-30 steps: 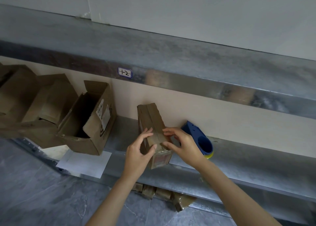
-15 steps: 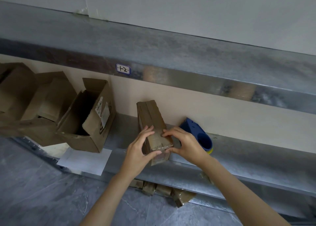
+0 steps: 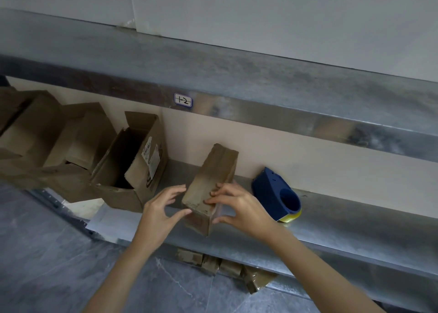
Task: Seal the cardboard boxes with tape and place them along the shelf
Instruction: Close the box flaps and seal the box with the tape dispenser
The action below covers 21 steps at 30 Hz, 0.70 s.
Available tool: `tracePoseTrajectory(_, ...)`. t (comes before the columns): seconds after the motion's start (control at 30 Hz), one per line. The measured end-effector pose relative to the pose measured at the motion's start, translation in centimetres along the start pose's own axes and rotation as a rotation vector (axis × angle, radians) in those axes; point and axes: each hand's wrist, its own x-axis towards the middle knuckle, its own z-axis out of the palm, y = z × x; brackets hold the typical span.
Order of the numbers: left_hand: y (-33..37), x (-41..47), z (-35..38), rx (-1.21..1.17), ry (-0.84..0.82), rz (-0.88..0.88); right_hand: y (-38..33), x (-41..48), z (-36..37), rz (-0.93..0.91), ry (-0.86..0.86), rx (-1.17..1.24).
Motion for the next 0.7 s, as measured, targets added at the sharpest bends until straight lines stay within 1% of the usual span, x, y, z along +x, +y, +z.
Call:
tracePoseTrajectory(0.07, 0.0, -0.3, 0.0, -0.025, 0.060, -0.046, -0.5, 1.0, 0.1, -0.014, 0.039, -0.043)
tracePoseTrajectory(0.17, 0.4, -1.0, 0.7, -0.072, 0.099, -0.077, -1.0, 2.0, 0.3, -0.014, 0.059, -0.074)
tracePoseTrajectory(0.27, 1.1, -1.4, 1.5, -0.162, 0.127, -0.145, -1.3, 2.0, 0.7, -0.016, 0.073, -0.099)
tracePoseTrajectory(0.33, 1.7, -1.5, 2.3, -0.144, 0.142, -0.184, -1.5, 1.8, 1.0, -0.012, 0.100, -0.123)
tracePoseTrajectory(0.47, 1.9, -1.3, 3.5, -0.068, 0.237, -0.207, -1.4, 1.9, 1.1, 0.000, 0.107, -0.152)
tracePoseTrajectory(0.57, 1.6, -1.2, 3.2, -0.128, 0.209, -0.227, -0.3, 1.9, 0.3, 0.054, 0.123, -0.177)
tracePoseTrajectory(0.63, 1.3, -1.3, 2.5, -0.153, 0.170, -0.230, 1.0, 2.0, -0.5, 0.141, 0.142, -0.181)
tracePoseTrajectory(0.7, 0.7, -1.2, 1.6, -0.149, 0.121, -0.237, 2.4, 2.0, -1.2, 0.220, 0.109, -0.188)
